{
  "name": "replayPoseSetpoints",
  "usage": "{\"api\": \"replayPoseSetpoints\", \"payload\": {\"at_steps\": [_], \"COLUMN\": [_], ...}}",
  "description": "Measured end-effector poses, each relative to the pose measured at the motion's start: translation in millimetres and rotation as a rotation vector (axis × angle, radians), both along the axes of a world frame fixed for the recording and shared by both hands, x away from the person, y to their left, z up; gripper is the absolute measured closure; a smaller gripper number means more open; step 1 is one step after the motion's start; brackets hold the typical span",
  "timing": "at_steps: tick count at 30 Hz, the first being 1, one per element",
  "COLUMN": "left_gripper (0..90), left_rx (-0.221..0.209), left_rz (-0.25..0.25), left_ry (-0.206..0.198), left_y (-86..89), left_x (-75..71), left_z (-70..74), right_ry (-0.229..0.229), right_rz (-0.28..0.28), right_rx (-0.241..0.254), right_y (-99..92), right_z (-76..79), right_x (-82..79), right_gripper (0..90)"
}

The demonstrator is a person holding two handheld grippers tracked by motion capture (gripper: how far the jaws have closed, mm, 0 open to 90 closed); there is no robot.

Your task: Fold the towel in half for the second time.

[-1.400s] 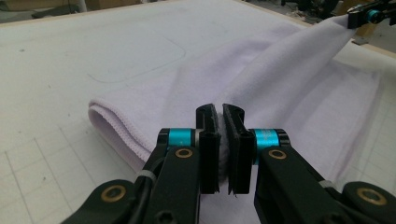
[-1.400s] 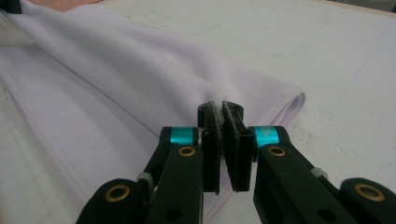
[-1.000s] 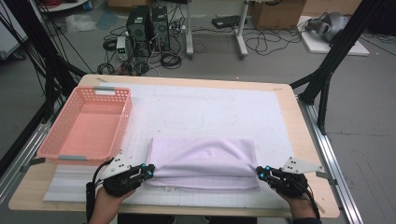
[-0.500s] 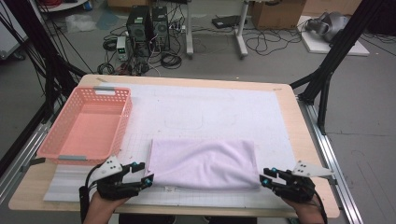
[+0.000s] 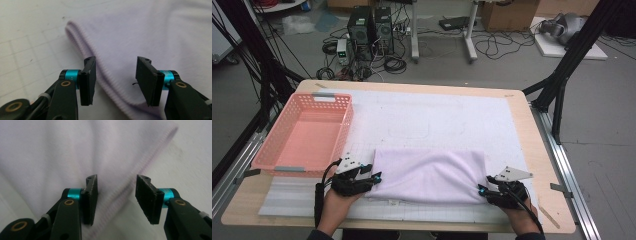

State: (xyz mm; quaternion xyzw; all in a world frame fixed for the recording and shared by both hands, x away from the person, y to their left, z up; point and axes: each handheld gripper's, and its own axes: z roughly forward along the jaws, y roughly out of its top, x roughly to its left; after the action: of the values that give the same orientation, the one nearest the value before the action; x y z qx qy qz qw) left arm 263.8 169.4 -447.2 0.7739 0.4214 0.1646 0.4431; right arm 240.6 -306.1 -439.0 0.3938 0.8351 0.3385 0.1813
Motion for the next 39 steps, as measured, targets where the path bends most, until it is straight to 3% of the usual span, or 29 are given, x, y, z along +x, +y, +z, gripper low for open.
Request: {"api": "replayPoseSetpoints", "payload": {"at_steps": [3, 4, 6, 9, 12, 15, 17, 18, 19, 21, 25, 28, 30, 31, 33, 35, 37, 38, 39], "left_gripper": [45.0, 43.5, 40.6, 40.3, 41.7, 46.6, 59.6, 73.8, 80.5, 84.4, 80.7, 50.3, 47.2, 45.3, 41.8, 41.3, 44.2, 49.6, 62.8], "left_rx": [-0.046, -0.063, -0.092, -0.109, -0.093, -0.049, 0.002, 0.039, 0.079, 0.100, 0.075, -0.006, -0.072, -0.076, -0.099, -0.107, -0.118, -0.125, -0.114], "left_rz": [0.021, 0.027, 0.034, 0.042, 0.053, 0.066, 0.059, 0.043, 0.045, 0.071, 0.093, 0.148, 0.123, 0.106, 0.076, 0.076, 0.078, 0.055, 0.025], "left_ry": [-0.017, -0.025, -0.038, -0.037, -0.006, 0.021, 0.008, -0.012, -0.030, -0.048, -0.020, -0.028, -0.040, -0.036, 0.007, 0.027, 0.080, 0.108, 0.121], "left_y": [5.8, 7.0, 6.9, 2.7, -2.2, -7.3, -10.3, -11.3, -12.5, -12.9, -11.3, -5.2, -5.8, -7.5, -10.7, -11.3, -10.8, -10.5, -11.2], "left_x": [2.7, 5.4, 12.8, 29.4, 50.8, 66.2, 69.3, 70.1, 71.1, 73.3, 76.5, 77.2, 80.3, 82.8, 89.7, 94.8, 99.3, 100.7, 100.2], "left_z": [7.0, 10.8, 16.7, 20.5, 18.5, 12.0, 7.6, 5.5, 3.7, 2.8, 3.2, 6.8, 7.9, 7.1, 3.1, -2.0, -5.8, -6.1, -6.5], "right_ry": [0.047, 0.037, -0.011, -0.072, -0.095, -0.107, -0.107, -0.103, -0.098, -0.095, -0.091, -0.093, -0.098, -0.086, -0.066, -0.041, -0.004, 0.026, 0.051], "right_rz": [0.012, 0.012, 0.000, -0.048, -0.075, -0.085, -0.076, -0.075, -0.077, -0.085, -0.123, -0.132, -0.131, -0.128, -0.108, -0.085, -0.075, -0.076, -0.059], "right_rx": [0.010, 0.021, 0.093, 0.170, 0.179, 0.176, 0.166, 0.163, 0.166, 0.165, 0.143, 0.170, 0.186, 0.194, 0.193, 0.189, 0.167, 0.164, 0.212], "right_y": [-8.3, -10.4, -15.0, -17.2, -14.3, -11.3, -10.8, -11.3, -12.0, -14.3, -18.4, -20.5, -19.2, -16.9, -9.3, -2.9, 0.8, 0.2, -2.9], "right_z": [4.8, 7.6, 13.1, 17.2, 16.4, 14.7, 13.6, 12.9, 12.0, 9.4, 4.9, 5.8, 6.6, 6.3, 4.2, 0.7, -4.9, -9.0, -11.5], "right_x": [-1.7, -1.3, 1.7, 11.2, 25.6, 38.2, 44.3, 47.0, 49.6, 55.7, 67.2, 73.7, 80.4, 84.7, 94.0, 103.0, 109.8, 113.0, 115.0], "right_gripper": [50.4, 48.1, 45.0, 43.3, 42.9, 42.8, 42.8, 42.8, 42.8, 42.8, 42.4, 41.8, 41.6, 41.7, 43.4, 49.9, 54.4, 60.1, 70.5]}}
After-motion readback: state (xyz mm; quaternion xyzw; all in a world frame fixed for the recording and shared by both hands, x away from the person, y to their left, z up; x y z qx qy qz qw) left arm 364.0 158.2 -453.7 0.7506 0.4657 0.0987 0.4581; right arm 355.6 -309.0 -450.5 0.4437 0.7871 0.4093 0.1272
